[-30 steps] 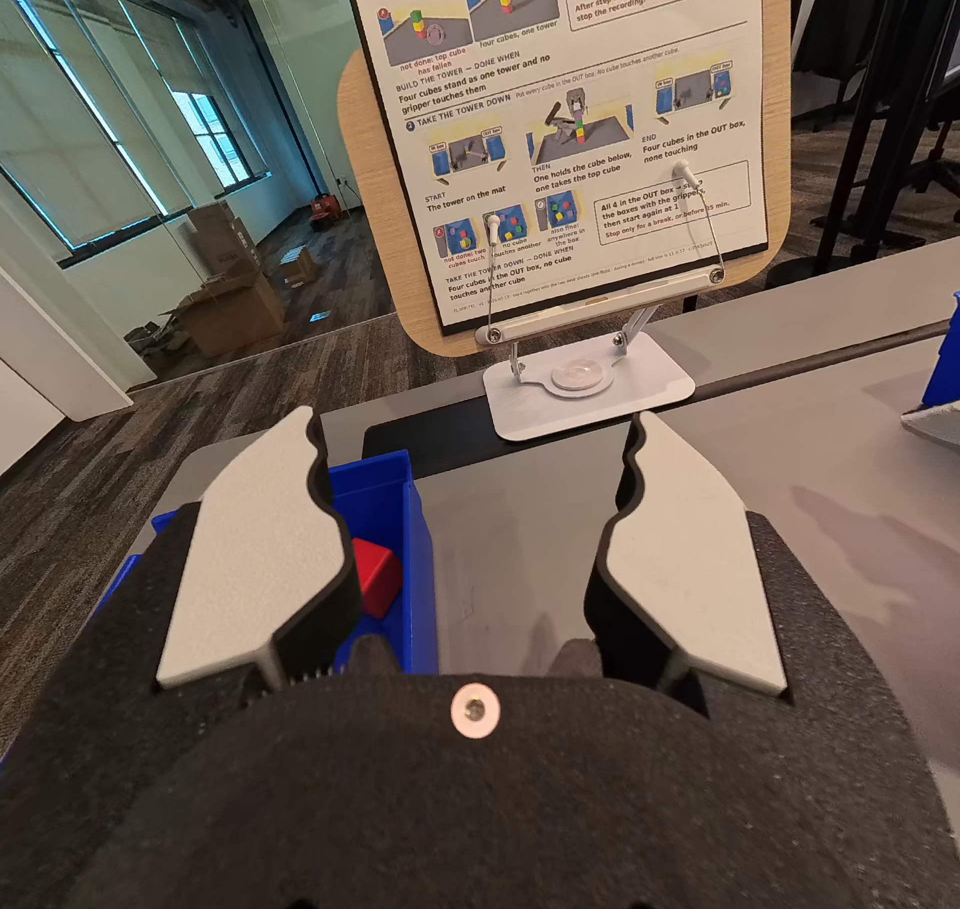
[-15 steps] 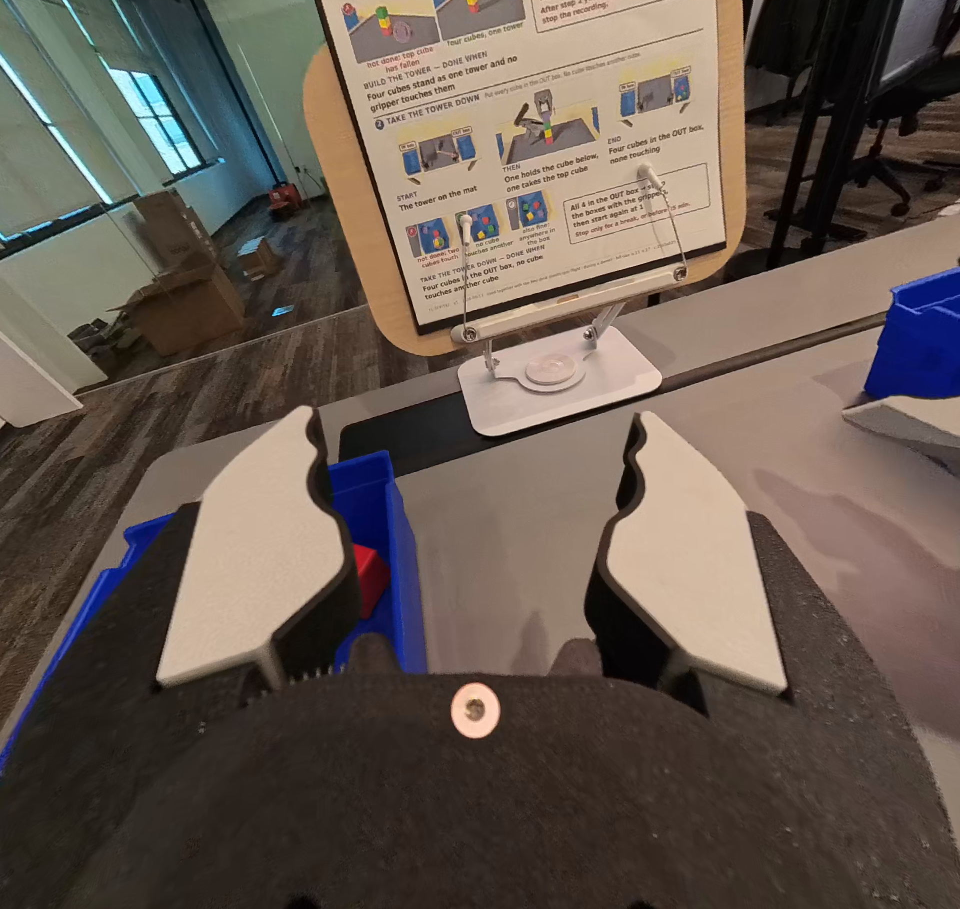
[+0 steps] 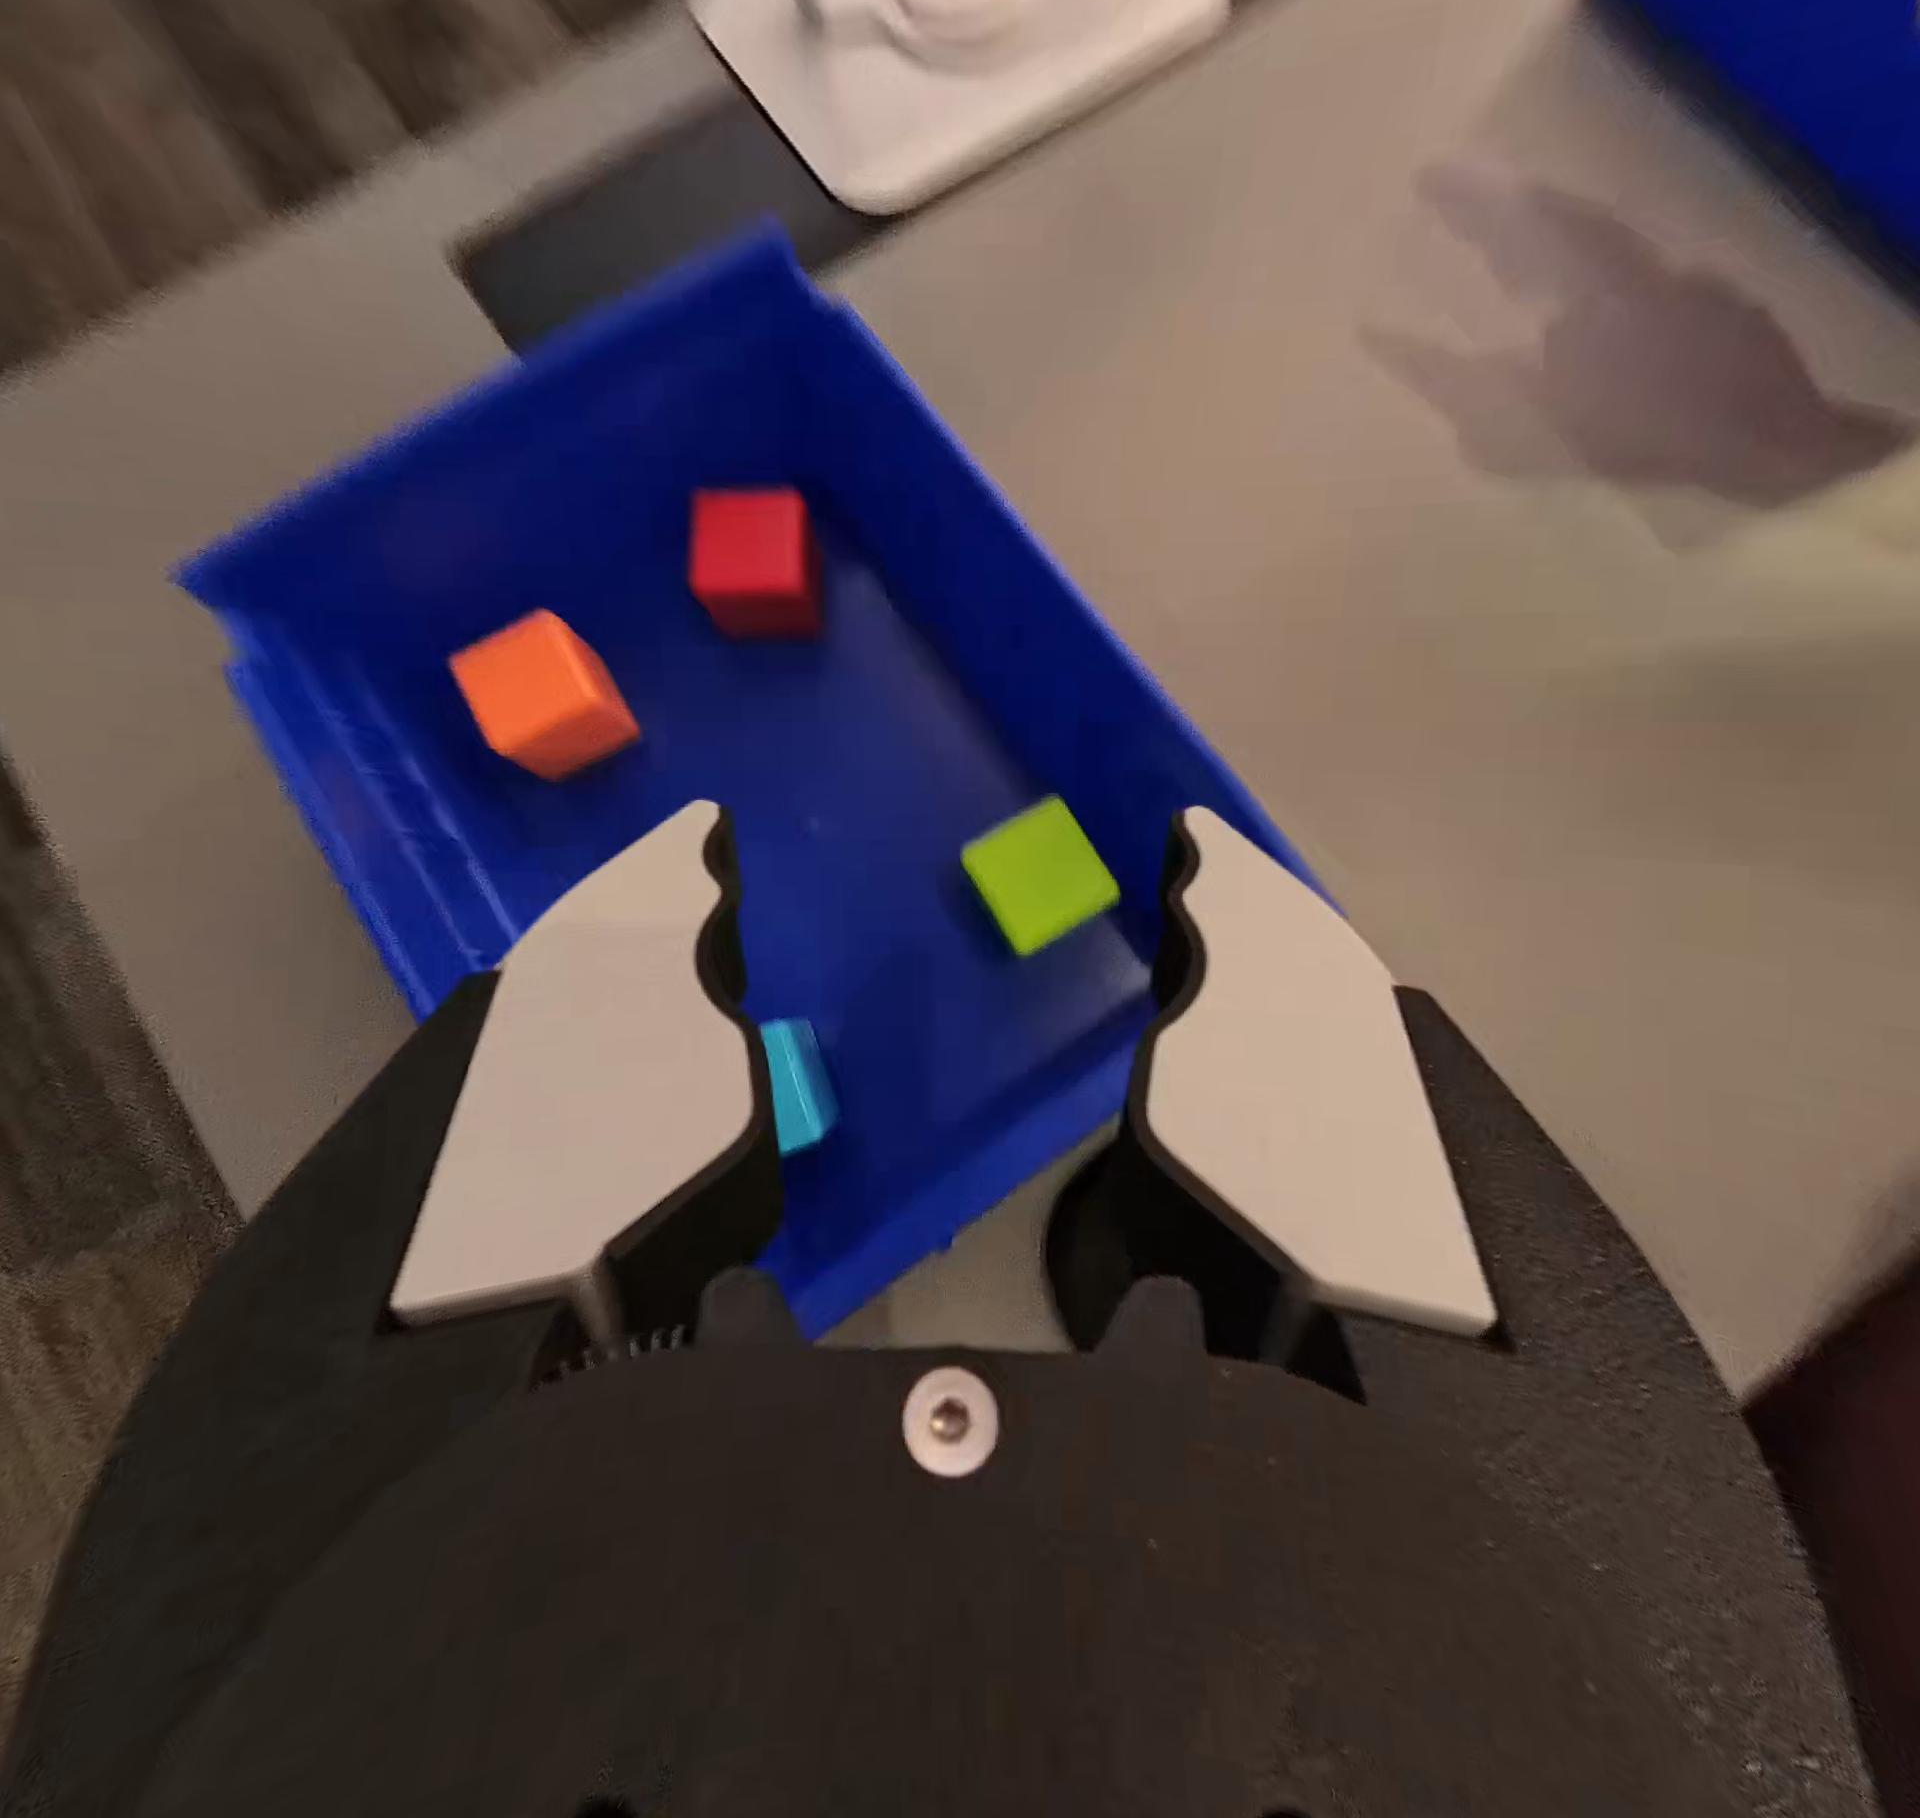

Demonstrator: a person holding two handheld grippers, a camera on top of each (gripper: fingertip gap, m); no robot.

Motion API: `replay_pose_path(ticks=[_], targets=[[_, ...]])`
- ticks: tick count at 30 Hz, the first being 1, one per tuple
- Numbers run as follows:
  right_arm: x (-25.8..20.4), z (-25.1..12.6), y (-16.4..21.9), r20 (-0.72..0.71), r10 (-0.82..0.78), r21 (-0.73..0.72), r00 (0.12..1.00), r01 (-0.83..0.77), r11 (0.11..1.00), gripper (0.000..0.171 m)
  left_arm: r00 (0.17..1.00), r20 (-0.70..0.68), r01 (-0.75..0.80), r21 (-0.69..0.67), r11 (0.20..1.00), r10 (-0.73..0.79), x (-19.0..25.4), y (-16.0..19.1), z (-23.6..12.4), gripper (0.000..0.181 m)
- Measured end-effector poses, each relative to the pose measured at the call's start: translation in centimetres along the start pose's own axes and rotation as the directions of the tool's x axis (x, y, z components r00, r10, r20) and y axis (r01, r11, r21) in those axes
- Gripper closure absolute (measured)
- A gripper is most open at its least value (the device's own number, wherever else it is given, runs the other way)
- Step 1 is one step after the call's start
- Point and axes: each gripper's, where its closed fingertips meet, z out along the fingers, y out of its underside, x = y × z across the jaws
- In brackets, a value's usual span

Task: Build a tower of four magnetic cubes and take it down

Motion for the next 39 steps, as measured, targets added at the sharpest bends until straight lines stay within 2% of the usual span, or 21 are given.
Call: replay_pose_path(ticks=[4,7,9,13,19,28,32,39], targets=[[0.2,0.0,0.4,0.014,0.012,-0.006,1.000,-0.012,1.000,0.079,0.975,-0.110,-0.206,-0.092,0.974,0.195,1.6,3.1,2.7,0.104],[0.4,0.0,0.6,0.019,0.020,-0.008,1.000,-0.020,1.000,0.080,0.903,-0.187,-0.413,-0.137,0.901,0.386,2.6,5.1,5.3,0.102],[0.6,-0.1,0.7,0.019,0.022,-0.010,1.000,-0.022,1.000,0.080,0.871,-0.259,-0.462,-0.139,0.876,0.419,3.4,5.9,6.8,0.103],[0.9,-0.3,0.7,0.023,0.029,-0.008,0.999,-0.029,1.000,0.080,0.803,-0.293,-0.578,-0.170,0.799,0.519,3.1,7.0,8.9,0.107],[1.6,-0.6,0.2,0.020,0.027,0.007,0.999,-0.028,1.000,0.080,0.752,-0.387,-0.631,-0.188,0.752,0.534,3.6,8.4,10.2,0.113],[3.1,-1.1,0.1,0.018,0.074,0.017,0.997,-0.074,0.997,0.081,0.732,-0.476,-0.625,-0.185,0.758,0.488,4.1,9.6,11.2,0.118],[3.2,-1.1,0.1,0.015,0.075,0.015,0.997,-0.075,0.997,0.082,0.728,-0.465,-0.631,-0.170,0.757,0.503,3.8,9.5,11.4,0.130],[3.5,-1.1,0.1,0.012,0.073,0.017,0.997,-0.074,0.997,0.083,0.729,-0.456,-0.634,-0.165,0.756,0.511,3.9,9.6,11.8,0.128]])
